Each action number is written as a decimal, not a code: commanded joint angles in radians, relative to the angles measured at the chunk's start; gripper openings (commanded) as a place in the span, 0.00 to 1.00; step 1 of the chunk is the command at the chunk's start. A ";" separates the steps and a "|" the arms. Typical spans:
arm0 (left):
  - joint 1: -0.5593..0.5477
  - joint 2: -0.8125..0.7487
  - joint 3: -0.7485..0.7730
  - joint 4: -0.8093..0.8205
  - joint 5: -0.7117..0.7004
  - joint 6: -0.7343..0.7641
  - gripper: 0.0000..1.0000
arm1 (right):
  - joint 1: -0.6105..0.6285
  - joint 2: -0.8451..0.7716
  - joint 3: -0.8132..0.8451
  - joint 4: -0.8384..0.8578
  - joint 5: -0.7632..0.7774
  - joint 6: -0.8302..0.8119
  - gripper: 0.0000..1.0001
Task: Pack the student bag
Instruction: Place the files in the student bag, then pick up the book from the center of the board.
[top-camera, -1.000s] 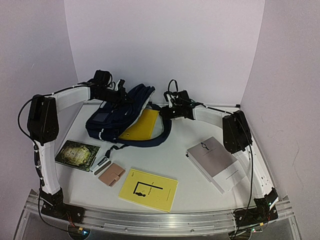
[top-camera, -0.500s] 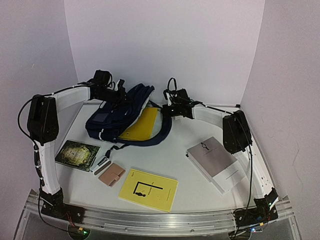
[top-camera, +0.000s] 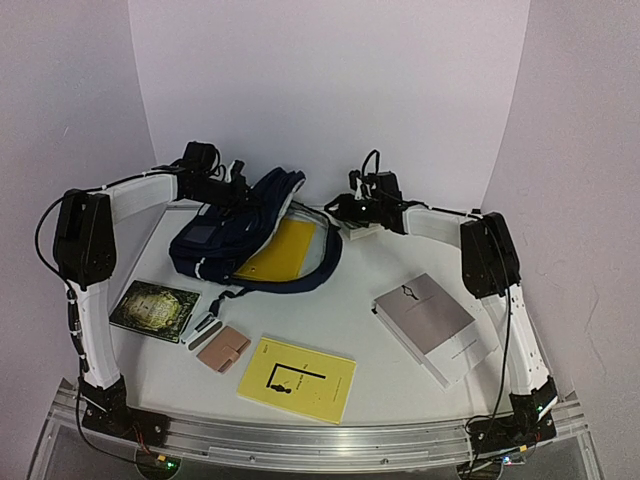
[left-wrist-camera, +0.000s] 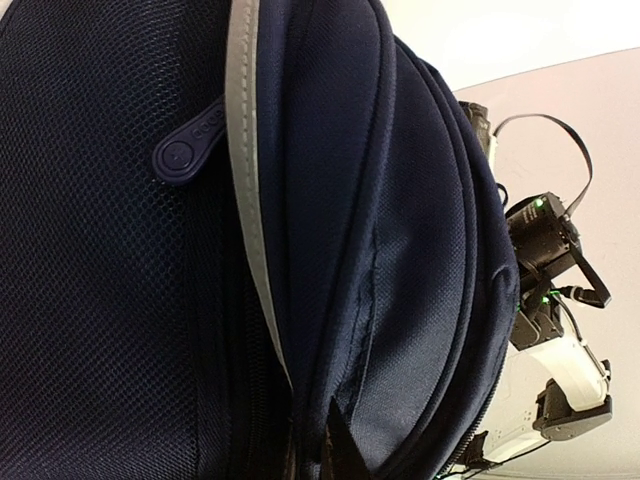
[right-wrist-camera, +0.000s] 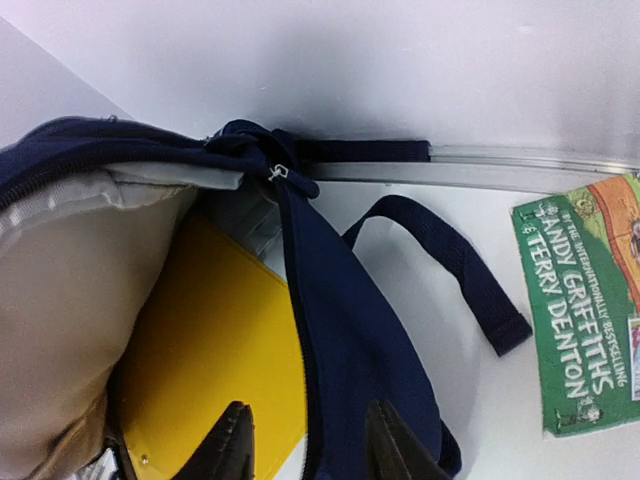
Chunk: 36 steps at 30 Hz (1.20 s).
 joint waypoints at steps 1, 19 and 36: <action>0.029 -0.013 0.026 0.019 -0.025 0.021 0.18 | -0.018 -0.169 -0.082 0.027 -0.054 -0.023 0.61; -0.278 -0.262 -0.255 -0.032 -0.227 0.159 0.80 | -0.480 -0.808 -0.655 -0.982 -0.092 -0.921 0.98; -0.658 0.167 -0.234 0.398 -0.108 -0.141 0.78 | -0.654 -0.658 -0.893 -1.196 -0.107 -1.279 0.91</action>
